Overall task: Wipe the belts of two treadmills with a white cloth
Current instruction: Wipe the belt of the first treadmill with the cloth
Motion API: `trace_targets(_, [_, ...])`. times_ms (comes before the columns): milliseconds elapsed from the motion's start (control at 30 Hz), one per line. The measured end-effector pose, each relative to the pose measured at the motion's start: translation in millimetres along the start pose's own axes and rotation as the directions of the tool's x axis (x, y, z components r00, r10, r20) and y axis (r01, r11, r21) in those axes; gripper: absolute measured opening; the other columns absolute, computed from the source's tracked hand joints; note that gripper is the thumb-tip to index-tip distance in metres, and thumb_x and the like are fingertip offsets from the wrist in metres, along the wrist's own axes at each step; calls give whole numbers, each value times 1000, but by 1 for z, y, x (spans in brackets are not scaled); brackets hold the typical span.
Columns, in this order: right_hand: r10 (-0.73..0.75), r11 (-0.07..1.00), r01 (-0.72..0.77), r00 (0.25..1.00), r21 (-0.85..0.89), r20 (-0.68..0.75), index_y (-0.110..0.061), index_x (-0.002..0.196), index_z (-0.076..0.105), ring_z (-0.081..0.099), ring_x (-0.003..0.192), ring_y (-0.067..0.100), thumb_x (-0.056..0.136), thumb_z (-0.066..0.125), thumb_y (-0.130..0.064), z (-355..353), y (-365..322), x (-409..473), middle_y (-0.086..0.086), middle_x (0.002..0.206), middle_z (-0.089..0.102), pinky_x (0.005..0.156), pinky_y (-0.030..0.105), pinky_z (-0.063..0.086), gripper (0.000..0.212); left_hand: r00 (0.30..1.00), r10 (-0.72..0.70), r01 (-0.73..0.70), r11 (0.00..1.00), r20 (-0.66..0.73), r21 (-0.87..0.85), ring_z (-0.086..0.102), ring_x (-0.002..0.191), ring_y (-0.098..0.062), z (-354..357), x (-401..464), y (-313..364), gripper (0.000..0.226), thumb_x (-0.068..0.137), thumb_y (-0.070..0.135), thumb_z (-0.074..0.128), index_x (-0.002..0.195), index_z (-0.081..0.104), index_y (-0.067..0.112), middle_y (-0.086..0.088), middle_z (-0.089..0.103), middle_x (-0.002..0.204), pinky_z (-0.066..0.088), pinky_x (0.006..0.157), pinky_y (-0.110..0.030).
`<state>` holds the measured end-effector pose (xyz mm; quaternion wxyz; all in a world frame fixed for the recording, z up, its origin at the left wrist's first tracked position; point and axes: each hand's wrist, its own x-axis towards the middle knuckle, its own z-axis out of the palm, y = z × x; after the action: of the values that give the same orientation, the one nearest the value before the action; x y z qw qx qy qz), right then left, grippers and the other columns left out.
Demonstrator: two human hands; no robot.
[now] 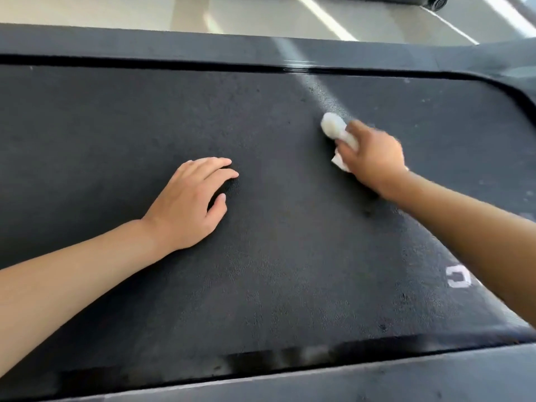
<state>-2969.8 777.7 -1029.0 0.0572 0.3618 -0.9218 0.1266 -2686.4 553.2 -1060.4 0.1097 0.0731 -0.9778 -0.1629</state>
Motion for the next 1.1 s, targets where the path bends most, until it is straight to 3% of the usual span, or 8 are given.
trace_targets(100, [97,994,-98,995,-41,-20,-20,103,51,58,81,37,96,50,-43,2,-4,6,8,92,65,69,40,44,24,1000,-6,6,1000,11,3,49,140,-27,0,1,0,45,97,27,45,137,61,14,-5,54,150,35,119,-48])
trace_targets(200, [-251,958,242,967,154,42,-20,91,55,62,80,33,87,68,-38,11,-65,-67,1,84,62,64,39,46,22,1000,-16,16,1000,21,5,49,141,-27,0,3,0,46,95,28,46,137,61,14,-5,54,150,34,120,-48])
trace_targets(400, [-899,426,765,416,482,135,-14,94,59,50,68,27,88,70,-28,3,-129,-170,4,84,54,55,36,33,19,999,-32,32,999,33,-17,49,139,-29,-1,16,2,41,95,26,47,132,62,15,-4,56,147,35,119,-52])
trace_targets(600, [-107,993,105,994,62,26,-21,114,54,65,91,36,95,56,-45,9,-15,2,5,94,66,71,38,44,30,989,-138,136,989,50,52,43,145,-32,-5,38,-12,55,96,39,42,143,57,15,-8,50,155,33,120,-56])
trace_targets(700, [130,991,-130,991,-23,-15,-20,123,50,64,94,39,99,47,-49,5,12,36,14,103,68,74,40,42,37,974,-222,221,974,32,46,41,146,-33,-7,45,-17,57,96,40,42,145,56,14,-9,49,156,31,122,-56])
trace_targets(833, [-200,971,193,979,139,42,-24,101,57,64,86,28,91,58,-51,15,-48,-33,-3,90,65,66,36,41,30,976,-219,219,975,-14,42,43,145,-32,-3,45,-16,55,95,38,44,143,57,14,-8,51,155,30,122,-55])
trace_targets(1000, [-820,560,731,556,389,136,-18,94,58,57,76,26,92,65,-38,12,-98,-95,0,88,56,60,37,42,21,982,-187,188,979,-29,74,48,133,-31,-8,52,-23,48,93,39,46,136,60,22,0,56,145,39,110,-52])
trace_targets(1100, [-693,696,636,716,334,82,-26,93,60,63,83,20,90,65,-40,18,-71,-38,-12,83,58,66,34,45,15,978,-203,206,975,-40,85,49,128,-33,-13,65,-36,48,93,41,45,135,60,24,2,57,140,42,106,-54])
